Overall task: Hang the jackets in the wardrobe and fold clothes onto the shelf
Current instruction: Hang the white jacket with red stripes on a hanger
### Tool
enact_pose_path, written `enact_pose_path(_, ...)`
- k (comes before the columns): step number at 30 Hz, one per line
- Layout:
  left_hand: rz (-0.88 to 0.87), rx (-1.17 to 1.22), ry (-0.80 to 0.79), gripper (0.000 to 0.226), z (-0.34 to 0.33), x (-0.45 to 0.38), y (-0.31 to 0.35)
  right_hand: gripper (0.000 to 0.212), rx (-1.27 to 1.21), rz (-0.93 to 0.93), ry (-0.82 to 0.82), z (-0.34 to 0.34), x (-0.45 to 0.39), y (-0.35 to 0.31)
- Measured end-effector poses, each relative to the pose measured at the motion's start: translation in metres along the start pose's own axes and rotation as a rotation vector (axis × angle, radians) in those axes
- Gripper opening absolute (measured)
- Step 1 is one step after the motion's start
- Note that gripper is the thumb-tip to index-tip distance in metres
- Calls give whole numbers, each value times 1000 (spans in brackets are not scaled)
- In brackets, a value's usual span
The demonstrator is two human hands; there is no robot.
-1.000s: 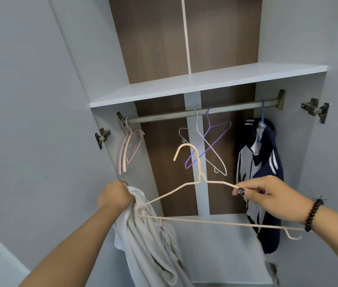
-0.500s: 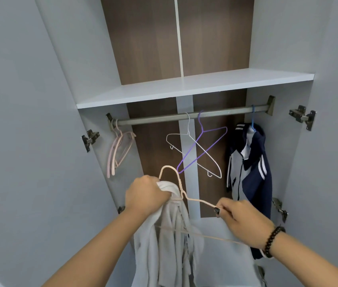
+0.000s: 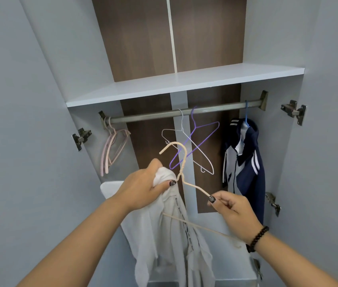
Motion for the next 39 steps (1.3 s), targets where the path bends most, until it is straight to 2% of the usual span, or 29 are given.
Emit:
enact_pose_path(5, -25, 180, 105, 18, -4, 1, -12, 14, 183, 54, -12, 11, -15, -8)
enact_pose_path(7, -14, 197, 163, 15, -3, 0, -17, 11, 250, 132, 119, 19, -17, -12)
enact_pose_path(9, 24, 229, 224, 15, -1, -1, -24, 18, 297, 184, 314, 26, -13, -10)
enact_pose_path(12, 124, 304, 339, 10, 6, 1, -40, 30, 155, 13, 586, 28, -2, 17)
enact_pose_path(15, 199, 416, 435, 12, 13, 3, -55, 29, -57, -236, 778, 19, 6, 51)
enact_pose_path(17, 222, 488, 468, 13, 17, 5, -60, 27, -160, -321, 676, 2, 3, 68)
enact_pose_path(20, 199, 558, 488, 16, 24, 11, -63, 33, -125, -364, 302, -47, -10, 75)
enact_pose_path(24, 187, 630, 509, 12, 36, 24, -66, 38, -36, -309, -70, -118, -37, 61)
enact_pose_path(27, 199, 653, 518, 11, 45, 35, -69, 48, -110, -265, -338, -166, -54, 48)
enact_pose_path(29, 197, 655, 538, 9, 52, 44, -74, 41, -163, -251, -481, -192, -60, 42)
enact_pose_path(31, 207, 648, 560, 11, 59, 54, -81, 33, -170, -260, -554, -209, -62, 42)
enact_pose_path(35, 240, 676, 598, 11, 69, 68, -97, 17, 28, -213, -581, -227, -57, 52)
enact_pose_path(37, 245, 715, 583, 13, 70, 68, -102, 16, 131, -168, -530, -225, -53, 59)
enact_pose_path(39, 260, 755, 548, 16, 66, 64, -104, 16, 272, -92, -409, -211, -51, 67)
Point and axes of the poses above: each hand's wrist, its own x-axis away from the middle knuckle, its own z-axis out of the back of the hand, y = z × x, the point moved 4 cm from there along -x, towards the middle knuckle, and after that the axes turned 7 degrees about -y, right-handed, at the moved point
